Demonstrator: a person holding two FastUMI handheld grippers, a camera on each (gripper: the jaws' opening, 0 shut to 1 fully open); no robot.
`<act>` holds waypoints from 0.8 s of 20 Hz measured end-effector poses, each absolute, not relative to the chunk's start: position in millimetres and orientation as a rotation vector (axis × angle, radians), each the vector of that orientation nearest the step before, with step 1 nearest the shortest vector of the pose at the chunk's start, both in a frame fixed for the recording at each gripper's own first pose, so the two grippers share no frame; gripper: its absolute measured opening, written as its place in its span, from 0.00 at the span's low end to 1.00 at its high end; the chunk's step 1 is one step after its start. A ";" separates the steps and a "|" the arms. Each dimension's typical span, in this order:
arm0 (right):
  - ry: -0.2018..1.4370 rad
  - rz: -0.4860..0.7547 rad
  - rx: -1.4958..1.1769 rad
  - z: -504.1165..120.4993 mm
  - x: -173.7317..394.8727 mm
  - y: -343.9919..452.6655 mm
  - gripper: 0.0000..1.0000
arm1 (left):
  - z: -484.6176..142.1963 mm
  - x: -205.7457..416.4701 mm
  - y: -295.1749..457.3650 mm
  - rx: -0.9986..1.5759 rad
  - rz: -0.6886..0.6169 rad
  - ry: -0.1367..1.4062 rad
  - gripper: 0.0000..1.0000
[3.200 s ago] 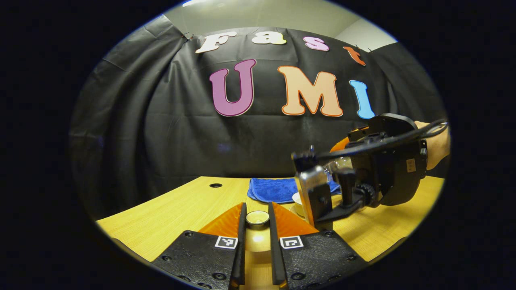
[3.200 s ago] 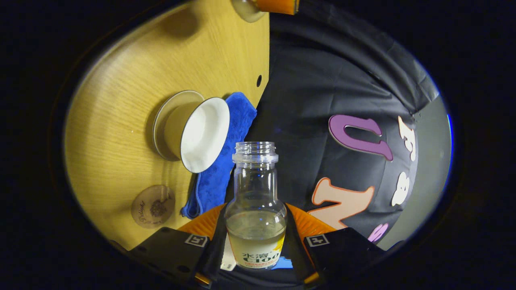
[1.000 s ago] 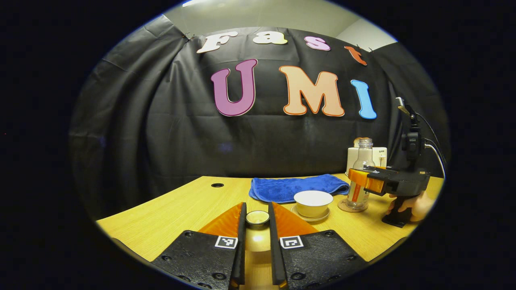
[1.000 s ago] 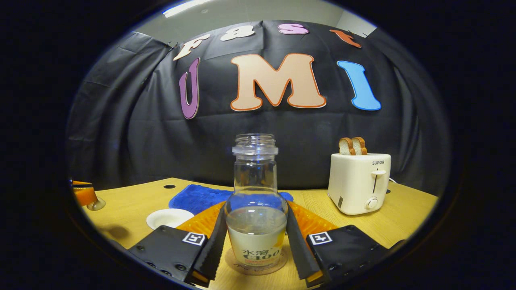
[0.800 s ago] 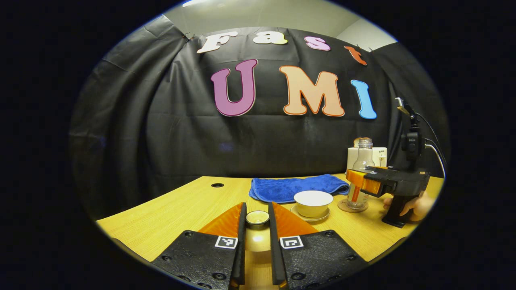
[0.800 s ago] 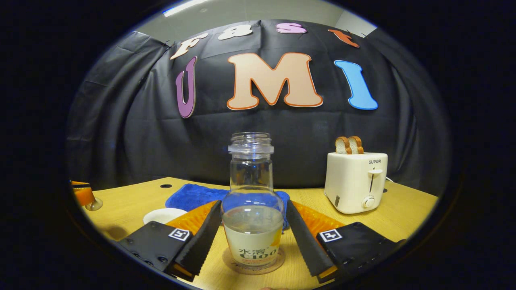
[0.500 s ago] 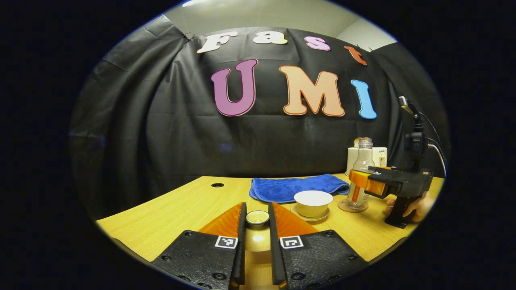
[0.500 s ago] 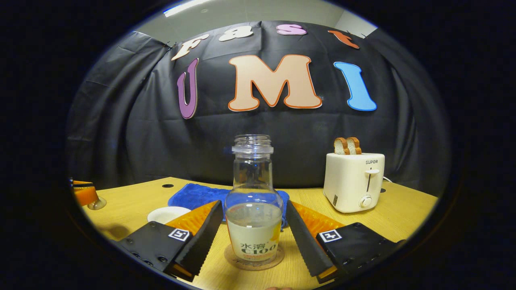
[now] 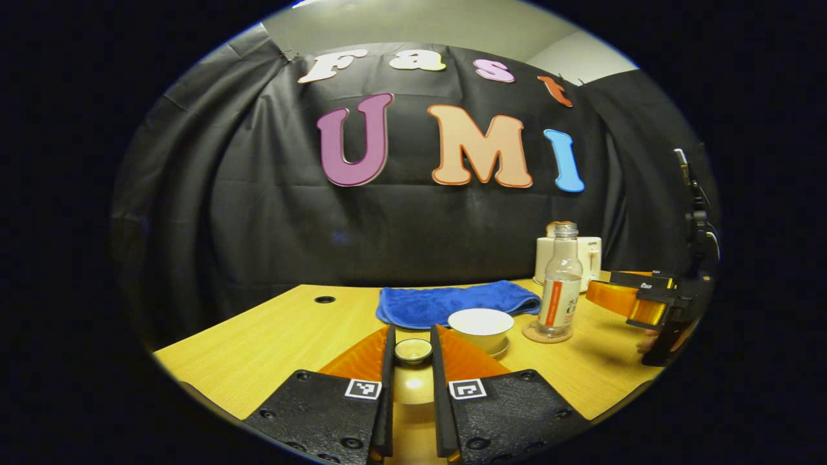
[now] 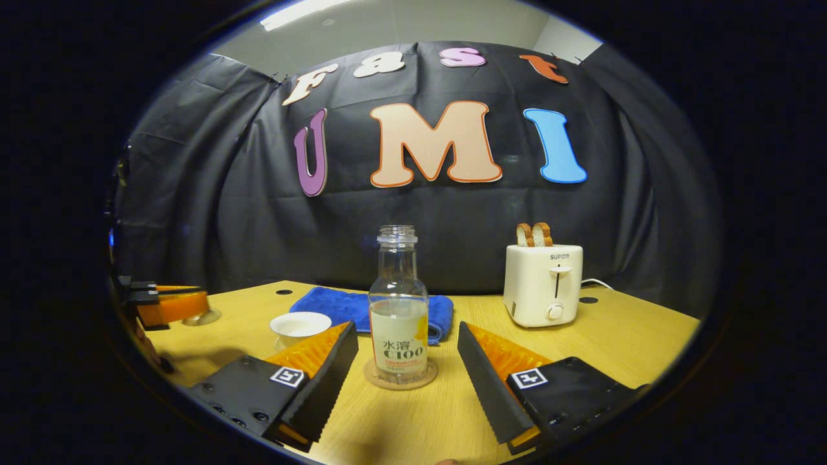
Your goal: Open the teacup lid with one hand, grasp the water bottle and pour water into the teacup with the other hand; after pouring, place the water bottle on the coaster and then close the teacup lid.
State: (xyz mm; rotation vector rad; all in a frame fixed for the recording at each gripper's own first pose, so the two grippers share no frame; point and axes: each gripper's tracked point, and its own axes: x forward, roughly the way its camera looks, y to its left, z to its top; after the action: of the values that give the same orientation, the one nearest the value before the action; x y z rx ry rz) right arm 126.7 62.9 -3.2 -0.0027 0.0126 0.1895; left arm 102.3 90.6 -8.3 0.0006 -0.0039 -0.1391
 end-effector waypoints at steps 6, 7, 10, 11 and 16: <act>0.010 0.206 0.000 1.2 70.3 21.2 0.94 | -9.8 151.6 63.6 0.001 -0.177 0.000 0.23; 0.011 0.207 0.000 2.1 65.7 16.2 0.99 | -8.0 159.4 59.6 0.002 -0.172 -0.003 0.24; 0.011 0.211 -0.001 2.8 56.1 5.7 0.94 | -9.4 176.9 41.3 0.000 -0.183 0.001 0.24; 0.012 0.211 -0.001 2.6 54.3 3.7 0.94 | -9.3 181.9 36.6 0.003 -0.183 0.002 0.23; 0.011 0.195 -0.002 2.5 52.0 -2.3 0.94 | -11.2 198.0 21.3 0.016 -0.173 0.013 0.23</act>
State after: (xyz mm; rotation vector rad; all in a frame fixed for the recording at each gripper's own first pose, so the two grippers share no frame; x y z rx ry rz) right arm 52.0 -2.3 2.5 -0.0018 0.0109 0.1955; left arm 198.0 21.3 -11.2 0.0158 0.0126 -0.1729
